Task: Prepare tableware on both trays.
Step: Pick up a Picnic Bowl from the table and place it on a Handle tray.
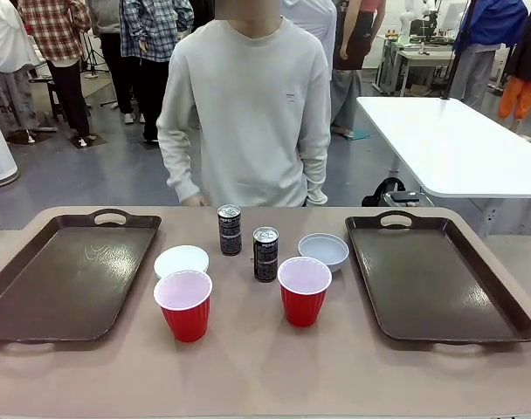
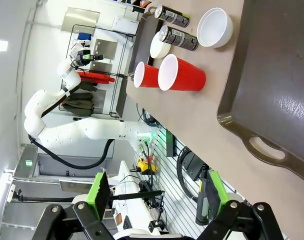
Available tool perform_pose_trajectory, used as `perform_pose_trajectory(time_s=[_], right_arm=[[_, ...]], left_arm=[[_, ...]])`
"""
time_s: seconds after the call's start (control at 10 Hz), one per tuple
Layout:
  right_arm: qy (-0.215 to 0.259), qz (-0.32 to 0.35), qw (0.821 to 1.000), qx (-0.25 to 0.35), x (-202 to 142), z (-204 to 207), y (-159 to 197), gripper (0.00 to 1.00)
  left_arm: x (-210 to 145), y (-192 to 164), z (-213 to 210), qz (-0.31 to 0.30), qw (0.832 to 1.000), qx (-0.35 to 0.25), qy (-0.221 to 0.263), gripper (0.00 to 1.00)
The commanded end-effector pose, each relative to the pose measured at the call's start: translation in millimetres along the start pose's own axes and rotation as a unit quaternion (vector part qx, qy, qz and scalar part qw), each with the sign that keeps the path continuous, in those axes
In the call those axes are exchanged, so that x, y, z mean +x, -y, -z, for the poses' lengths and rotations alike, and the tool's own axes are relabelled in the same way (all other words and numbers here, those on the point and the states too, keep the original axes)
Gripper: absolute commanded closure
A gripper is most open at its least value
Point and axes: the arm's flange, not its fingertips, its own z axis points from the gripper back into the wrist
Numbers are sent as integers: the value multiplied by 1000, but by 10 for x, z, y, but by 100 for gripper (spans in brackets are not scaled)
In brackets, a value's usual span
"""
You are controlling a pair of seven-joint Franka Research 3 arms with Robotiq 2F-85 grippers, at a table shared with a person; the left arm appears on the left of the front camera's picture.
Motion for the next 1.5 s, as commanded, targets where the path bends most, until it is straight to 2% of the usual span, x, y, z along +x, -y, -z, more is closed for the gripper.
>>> perform_pose_trajectory(time_s=[0.0,0.6,0.8,1.1,1.3,1.4], right_arm=[[-1,-5,1000,8,8,-38,0,0],[0,0,1000,0,0,1,-1,0],[12,-21,994,-105,409,282,-617,0],[43,-21,973,-225,901,1009,-1268,0],[23,-50,948,-315,1015,1730,-1571,0],[9,-60,927,-369,1061,2180,-1654,0]], left_arm=[[-2,-4,-49,3,1000,-6,-1,0],[-2,-4,-49,3,1000,-6,-1,0],[-2,-4,-49,3,1000,-6,-1,0],[-2,-4,-49,3,1000,-6,-1,0],[-2,-4,-49,3,1000,-6,-1,0],[-2,-4,-49,3,1000,-6,-1,0]])
